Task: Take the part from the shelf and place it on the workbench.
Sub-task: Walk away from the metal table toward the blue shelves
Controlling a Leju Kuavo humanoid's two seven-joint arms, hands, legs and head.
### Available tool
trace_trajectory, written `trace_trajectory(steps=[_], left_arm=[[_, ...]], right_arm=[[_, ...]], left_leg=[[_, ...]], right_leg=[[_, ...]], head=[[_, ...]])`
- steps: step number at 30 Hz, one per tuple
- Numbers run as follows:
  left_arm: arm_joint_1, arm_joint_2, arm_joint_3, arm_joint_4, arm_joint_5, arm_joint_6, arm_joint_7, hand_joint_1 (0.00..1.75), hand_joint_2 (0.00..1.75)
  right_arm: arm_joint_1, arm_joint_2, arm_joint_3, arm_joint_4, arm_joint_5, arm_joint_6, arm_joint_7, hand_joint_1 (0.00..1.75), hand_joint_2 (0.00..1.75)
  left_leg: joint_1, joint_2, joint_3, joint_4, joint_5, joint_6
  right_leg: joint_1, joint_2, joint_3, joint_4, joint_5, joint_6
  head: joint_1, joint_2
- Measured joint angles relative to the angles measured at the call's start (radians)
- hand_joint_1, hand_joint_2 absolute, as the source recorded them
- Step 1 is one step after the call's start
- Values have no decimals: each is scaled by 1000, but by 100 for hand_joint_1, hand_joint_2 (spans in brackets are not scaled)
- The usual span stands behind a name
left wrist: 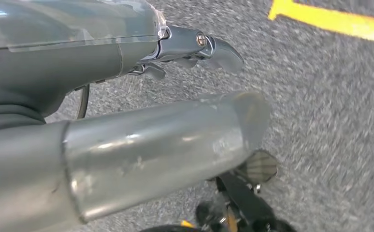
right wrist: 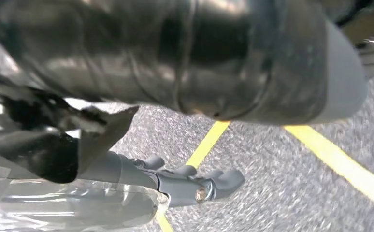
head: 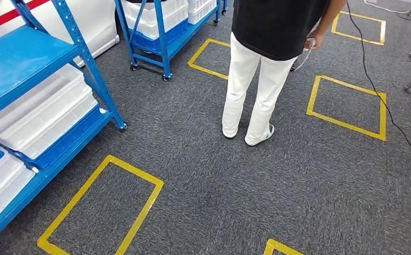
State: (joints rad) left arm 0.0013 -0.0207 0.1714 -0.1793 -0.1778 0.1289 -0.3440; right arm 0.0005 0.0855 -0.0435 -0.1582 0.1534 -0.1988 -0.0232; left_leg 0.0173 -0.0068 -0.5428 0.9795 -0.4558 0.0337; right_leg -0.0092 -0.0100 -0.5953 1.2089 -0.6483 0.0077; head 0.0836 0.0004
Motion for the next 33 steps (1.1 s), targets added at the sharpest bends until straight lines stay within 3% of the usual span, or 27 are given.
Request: trace_trajectory(steps=[1, 2, 3, 4, 6, 8, 10, 12, 14, 16, 17, 18, 19, 22, 23, 25, 26, 28, 29, 31, 32, 33], left_arm=[[0, 0, 0, 0, 0, 0, 0, 0, 0], [1, 0, 0, 0, 0, 0, 0, 0, 0], [2, 0, 0, 0, 0, 0, 1, 0, 0], [3, 0, 0, 0, 0, 0, 1, 0, 0], [2, 0, 0, 0, 0, 0, 1, 0, 0], [2, -1, 0, 0, 0, 0, 1, 0, 0], [5, -1, 1, 0, 0, 1, 1, 0, 0], [8, -1, 1, 0, 0, 2, 1, 0, 0], [6, -2, 1, 0, 0, 3, 2, 0, 0], [5, -2, 1, 0, 0, 3, 3, 0, 0], [6, -2, 1, 0, 0, 3, 3, 0, 0], [8, -2, 1, 0, 0, 3, 3, 0, 0], [10, -2, 2, 0, 0, 3, 3, 0, 0], [8, -1, 2, 0, 0, 4, 3, 0, 0], [7, 0, 2, 0, 0, 4, 3, 0, 0], [10, 1, 2, 0, 0, 7, 2, 0, 0], [13, 1, 2, 0, 0, 7, 2, 0, 0], [13, 0, 2, 0, 0, 8, 2, 0, 0], [11, -1, 2, 0, 0, 9, 2, 0, 0], [9, -1, 2, 0, 0, 9, 2, 0, 0], [9, -1, 2, 0, 0, 9, 2, 0, 0], [10, -2, 2, 0, 0, 9, 2, 0, 0]], right_arm=[[1, 0, 0, 0, 0, 0, 2, 0, 0], [1, 0, 0, 0, 0, 0, 5, 0, 0], [1, 1, 0, 0, 0, 0, 8, 0, 0], [1, 1, 0, 0, 0, 0, 10, 0, 0], [4, 0, 0, 1, 0, 0, 13, 0, 0], [4, 0, 0, 1, 0, -1, 13, 0, 0], [0, 1, 0, 1, 0, -1, 14, 0, 0], [0, 2, 0, 1, 0, -1, 13, 0, 0], [5, 3, 0, 1, 0, -1, 13, 0, 0], [9, 4, 0, 1, 0, -1, 13, 0, 0], [10, 4, 0, 1, 0, -1, 13, 0, 0], [10, 5, 0, 1, 0, -1, 13, 0, 0], [10, 5, 0, 1, 0, 0, 13, 0, 0], [8, 6, 0, 1, 0, 0, 13, 0, 0], [7, 6, 0, 1, -1, 0, 13, 0, 0], [2, 7, 0, 1, -1, -1, 13, 0, 0], [0, 7, -1, 0, -2, -1, 13, 0, 0], [1, 8, -2, 0, -2, -3, 13, 0, 0], [3, 8, -2, 0, -2, -3, 13, 0, 0], [6, 8, -3, 1, -2, -4, 13, 0, 0], [7, 8, -4, 1, -2, -3, 13, 0, 0], [7, 8, -4, 1, -2, -3, 13, 0, 0]], left_leg=[[0, -13, -3, 1, 2, 0], [0, -27, -5, 2, 3, -1], [0, -41, -5, 4, 3, -3], [1, -55, -5, 7, 3, -5], [2, -80, -8, 13, 1, -15], [3, -100, -16, 17, 4, -30], [5, -115, -24, 15, 8, -47], [7, -83, -39, 42, -13, -56], [7, -25, -87, 146, -80, -60], [7, -5, -143, 276, -142, -65], [7, -2, -152, 305, -149, -66], [7, 0, -141, 297, -138, -66], [6, 8, -108, 247, -110, -64], [-5, 63, 8, 46, -39, -45], [-9, 73, 20, 19, -33, -39], [-12, 55, 18, 10, -29, -29], [-10, 46, 20, 4, -25, -24], [-3, 26, 23, -7, -13, -10], [-1, 17, 22, -10, -8, -6], [0, -4, 15, -9, -5, -1], [0, -17, 13, -8, -4, -2], [1, -30, 12, -6, -3, -3]], right_leg=[[-2, 5, -24, 49, -15, 2], [-5, 7, -34, 66, -9, 3], [-8, 9, -25, 44, 17, 4], [-11, 15, 0, -12, 57, 4], [-15, 57, 57, -140, 118, 1], [-13, 83, 76, -191, 131, -3], [-9, 67, 75, -194, 135, -13], [-10, 42, 76, -203, 143, -31], [-6, 12, 74, -209, 147, -44], [0, -19, 69, -208, 146, -49], [2, -33, 68, -208, 146, -49], [4, -46, 67, -207, 146, -49], [5, -58, 69, -206, 145, -49], [11, -91, 73, -201, 140, -40], [13, -99, 74, -200, 138, -36], [13, -116, 78, -201, 138, -26], [11, -110, 80, -198, 134, -20], [7, -62, 63, -151, 97, -10], [2, -29, 39, -97, 63, -6], [-3, 2, -22, 29, 3, 0], [-6, 5, -41, 67, -4, 3], [-9, 7, -42, 68, 10, 5]], head=[[0, 0], [0, 0], [0, 0], [0, 0], [0, 0], [0, 0], [0, 0], [0, 0], [-1, 0], [-1, 0], [-1, 0], [-1, 0], [-1, 0], [-1, 0], [-1, 0], [-1, 0], [0, 0], [0, 0], [0, 0], [0, 0], [0, 0], [0, 0]])
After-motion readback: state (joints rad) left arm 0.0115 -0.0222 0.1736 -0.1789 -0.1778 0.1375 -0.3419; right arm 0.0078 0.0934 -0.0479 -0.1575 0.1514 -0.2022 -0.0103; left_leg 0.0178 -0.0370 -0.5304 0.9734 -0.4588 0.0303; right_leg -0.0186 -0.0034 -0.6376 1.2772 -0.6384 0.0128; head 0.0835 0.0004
